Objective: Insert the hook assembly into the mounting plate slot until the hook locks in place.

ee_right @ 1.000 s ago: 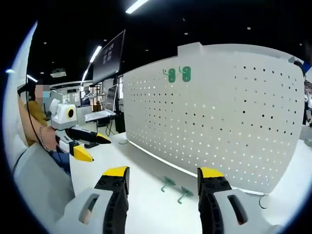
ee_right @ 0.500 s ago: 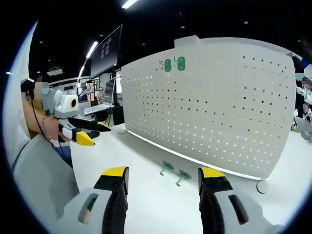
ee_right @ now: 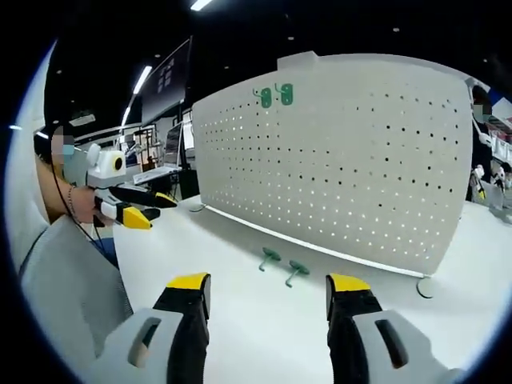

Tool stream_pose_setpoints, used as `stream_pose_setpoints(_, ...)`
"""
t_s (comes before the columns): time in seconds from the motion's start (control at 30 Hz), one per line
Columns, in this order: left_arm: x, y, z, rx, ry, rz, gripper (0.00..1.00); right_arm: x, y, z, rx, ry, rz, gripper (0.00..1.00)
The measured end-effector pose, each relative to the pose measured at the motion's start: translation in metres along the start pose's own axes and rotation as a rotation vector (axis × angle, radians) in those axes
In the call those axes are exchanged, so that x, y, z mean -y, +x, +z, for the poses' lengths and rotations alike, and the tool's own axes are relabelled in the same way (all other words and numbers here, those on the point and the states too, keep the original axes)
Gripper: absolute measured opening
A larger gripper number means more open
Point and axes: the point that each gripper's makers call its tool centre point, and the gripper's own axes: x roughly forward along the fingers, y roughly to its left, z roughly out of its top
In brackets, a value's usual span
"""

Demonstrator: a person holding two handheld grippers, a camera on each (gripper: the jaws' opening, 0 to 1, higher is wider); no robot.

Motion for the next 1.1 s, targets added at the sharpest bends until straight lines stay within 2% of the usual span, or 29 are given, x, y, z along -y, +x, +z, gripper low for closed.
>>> stream_pose_setpoints(0.33,-0.001,0.000,0.001,-0.005,0.004,0.000,0.69,0.002,0.000,0.000,-0.002,0.008,-0.006,0.56)
stream_pose_setpoints(0.43,0.000,0.006,0.005,-0.016,0.029,-0.017,0.70,0.002,0.000,0.002,0.000,0.006,-0.006,0.56)
stream_pose_setpoints(0.53,0.003,0.012,0.008,-0.027,0.045,-0.060,0.71,0.002,0.000,0.000,-0.005,0.008,-0.009,0.56)
stream_pose_setpoints(0.9,0.004,0.041,0.008,-0.168,0.162,-0.180,0.72,0.002,0.000,-0.003,-0.022,0.011,-0.011,0.57)
stream_pose_setpoints(1.1,0.002,0.055,0.009,-0.220,0.220,-0.225,0.72,0.001,-0.001,-0.003,-0.031,0.010,-0.008,0.57)
